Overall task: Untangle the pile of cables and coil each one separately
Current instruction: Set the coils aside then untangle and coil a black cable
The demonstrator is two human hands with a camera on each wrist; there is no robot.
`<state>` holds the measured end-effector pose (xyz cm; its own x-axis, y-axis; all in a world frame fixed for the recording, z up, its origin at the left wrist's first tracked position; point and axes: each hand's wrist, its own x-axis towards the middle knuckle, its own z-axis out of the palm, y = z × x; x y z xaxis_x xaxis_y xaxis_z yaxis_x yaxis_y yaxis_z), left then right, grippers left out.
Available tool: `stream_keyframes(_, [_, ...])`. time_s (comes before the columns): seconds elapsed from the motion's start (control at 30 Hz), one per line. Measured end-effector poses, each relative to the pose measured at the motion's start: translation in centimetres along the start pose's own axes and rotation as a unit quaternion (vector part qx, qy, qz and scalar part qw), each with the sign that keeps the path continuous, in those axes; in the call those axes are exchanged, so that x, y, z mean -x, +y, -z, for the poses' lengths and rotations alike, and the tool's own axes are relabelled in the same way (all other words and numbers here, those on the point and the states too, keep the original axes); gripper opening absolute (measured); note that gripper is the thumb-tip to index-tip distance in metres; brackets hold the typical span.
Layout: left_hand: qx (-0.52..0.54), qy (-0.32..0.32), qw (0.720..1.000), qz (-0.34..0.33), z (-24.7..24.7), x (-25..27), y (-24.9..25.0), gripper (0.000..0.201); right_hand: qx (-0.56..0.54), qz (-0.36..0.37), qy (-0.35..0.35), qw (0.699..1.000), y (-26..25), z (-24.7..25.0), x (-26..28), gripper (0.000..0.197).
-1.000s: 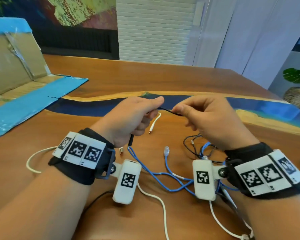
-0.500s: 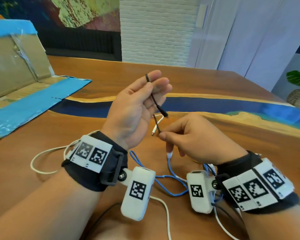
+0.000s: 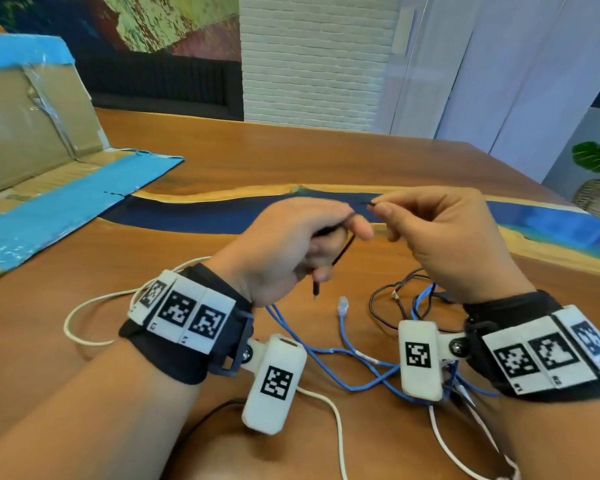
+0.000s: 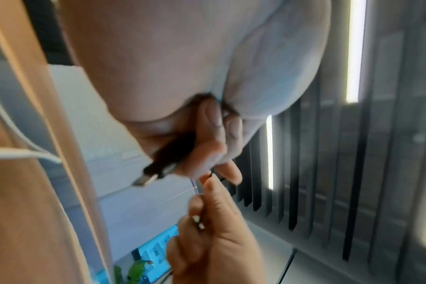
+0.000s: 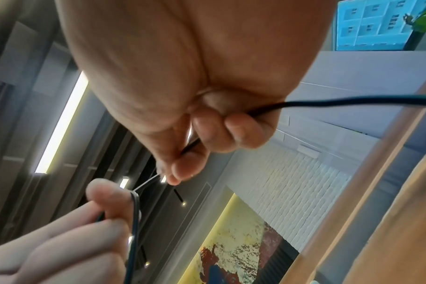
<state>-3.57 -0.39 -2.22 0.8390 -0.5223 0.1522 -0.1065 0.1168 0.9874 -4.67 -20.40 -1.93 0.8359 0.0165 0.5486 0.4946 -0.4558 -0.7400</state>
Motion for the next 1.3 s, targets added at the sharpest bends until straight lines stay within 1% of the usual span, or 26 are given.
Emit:
stream_keyframes(0.03, [0.059, 0.015, 0.998, -0.015, 0.0, -0.1, 0.2, 0.039, 0.008, -0.003, -0.007, 1.000, 0.1, 0.0, 0.0, 0.013])
stream_keyframes(0.07, [0.120, 0.028, 0.992, -0.033, 0.0, -0.2, 0.3, 0.038, 0.022, -0.011, -0.031, 0.999, 0.2, -0.2, 0.0, 0.019])
stream_keyframes(0.13, [0.225, 0.062, 0.969, -0.080, 0.2, -0.5, 0.5, 0.038, 0.052, -0.043, -0.107, 0.992, -0.1, -0.6, 0.3, 0.023])
stream_keyframes(0.2, [0.279, 0.102, 0.947, -0.122, 0.6, -0.7, 0.5, 0.035, 0.060, -0.063, -0.188, 0.978, -0.6, -1.1, 0.7, 0.021])
stream_keyframes(0.27, [0.259, 0.126, 0.946, -0.147, 0.8, -0.9, 0.3, 0.031, 0.051, -0.061, -0.247, 0.966, -1.1, -1.7, 1.1, 0.019])
stream_keyframes(0.33, [0.169, 0.152, 0.963, -0.143, 0.9, -0.9, 0.0, 0.033, 0.039, -0.052, -0.287, 0.956, -1.4, -2.2, 1.4, 0.024])
stream_keyframes(0.37, [0.098, 0.165, 0.972, -0.133, 0.9, -1.1, -0.3, 0.036, 0.024, -0.052, -0.294, 0.954, -1.5, -2.3, 1.5, 0.027])
stream_keyframes(0.4, [0.024, 0.170, 0.978, -0.118, 0.8, -1.2, -0.6, 0.038, -0.001, -0.061, -0.286, 0.956, -1.4, -2.3, 1.4, 0.026])
stream_keyframes(0.43, [-0.043, 0.161, 0.981, -0.097, 0.8, -1.3, -0.9, 0.038, -0.037, -0.077, -0.265, 0.961, -1.3, -2.2, 1.4, 0.022])
stream_keyframes(0.5, [-0.137, 0.111, 0.983, -0.044, 0.8, -1.1, -1.2, 0.027, -0.087, -0.096, -0.202, 0.971, -1.0, -1.8, 1.2, 0.015])
stream_keyframes(0.53, [-0.164, 0.082, 0.983, -0.023, 0.8, -0.9, -1.2, 0.023, -0.096, -0.097, -0.173, 0.975, -0.8, -1.7, 1.1, 0.013])
stream_keyframes(0.6, [-0.190, 0.039, 0.981, 0.009, 0.9, -0.6, -1.1, 0.044, -0.117, -0.088, -0.110, 0.983, -0.5, -1.2, 0.6, 0.011])
stream_keyframes(0.63, [-0.176, 0.020, 0.984, 0.021, 0.9, -0.5, -1.0, 0.052, -0.134, -0.085, -0.071, 0.985, -0.2, -0.7, 0.3, 0.011])
stream_keyframes(0.67, [-0.144, 0.002, 0.989, 0.027, 0.8, -0.4, -0.9, 0.056, -0.152, -0.085, -0.031, 0.984, 0.1, -0.2, 0.0, 0.011])
stream_keyframes(0.73, [-0.035, -0.019, 0.999, 0.026, 0.8, -0.3, -0.5, 0.054, -0.185, -0.096, 0.029, 0.978, 0.7, 1.0, -0.6, 0.011])
stream_keyframes(0.8, [0.100, -0.033, 0.994, 0.012, 0.8, -0.1, 0.2, 0.049, -0.207, -0.115, 0.047, 0.970, 1.1, 1.6, -0.9, 0.014])
stream_keyframes(0.87, [0.228, -0.039, 0.973, -0.024, 1.1, -0.1, 0.7, 0.045, -0.208, -0.133, 0.032, 0.969, 1.2, 1.0, -0.8, 0.017])
stream_keyframes(0.9, [0.276, -0.033, 0.959, -0.050, 1.2, -0.2, 0.9, 0.045, -0.194, -0.139, 0.014, 0.971, 1.1, 0.6, -0.5, 0.019])
stream_keyframes(0.93, [0.308, -0.017, 0.948, -0.076, 1.4, -0.3, 1.0, 0.045, -0.165, -0.140, -0.014, 0.976, 0.9, 0.0, -0.3, 0.020])
stream_keyframes(1.0, [0.328, 0.039, 0.936, -0.120, 1.7, -0.6, 1.0, 0.045, -0.099, -0.122, -0.088, 0.984, 0.1, -1.0, 0.3, 0.021])
stream_keyframes(1.07, [0.298, 0.113, 0.938, -0.140, 1.5, -0.8, 0.8, 0.041, -0.059, -0.099, -0.168, 0.979, -0.8, -1.7, 0.9, 0.021])
stream_keyframes(1.1, [0.261, 0.149, 0.943, -0.140, 1.4, -1.0, 0.5, 0.038, -0.037, -0.087, -0.201, 0.975, -1.1, -2.0, 1.2, 0.019])
stream_keyframes(1.17, [0.155, 0.188, 0.962, -0.123, 0.9, -1.2, -0.2, 0.033, 0.009, -0.066, -0.242, 0.968, -1.5, -2.5, 1.5, 0.015])
stream_keyframes(1.2, [0.086, 0.191, 0.971, -0.113, 0.7, -1.2, -0.5, 0.031, 0.009, -0.065, -0.245, 0.967, -1.6, -2.6, 1.6, 0.013])
stream_keyframes(1.23, [0.006, 0.189, 0.976, -0.103, 0.6, -1.3, -0.8, 0.028, -0.011, -0.072, -0.232, 0.970, -1.7, -2.6, 1.5, 0.012])
stream_keyframes(1.3, [-0.137, 0.166, 0.973, -0.077, 0.6, -1.2, -1.2, 0.028, -0.096, -0.104, -0.162, 0.977, -1.4, -2.3, 1.2, 0.015])
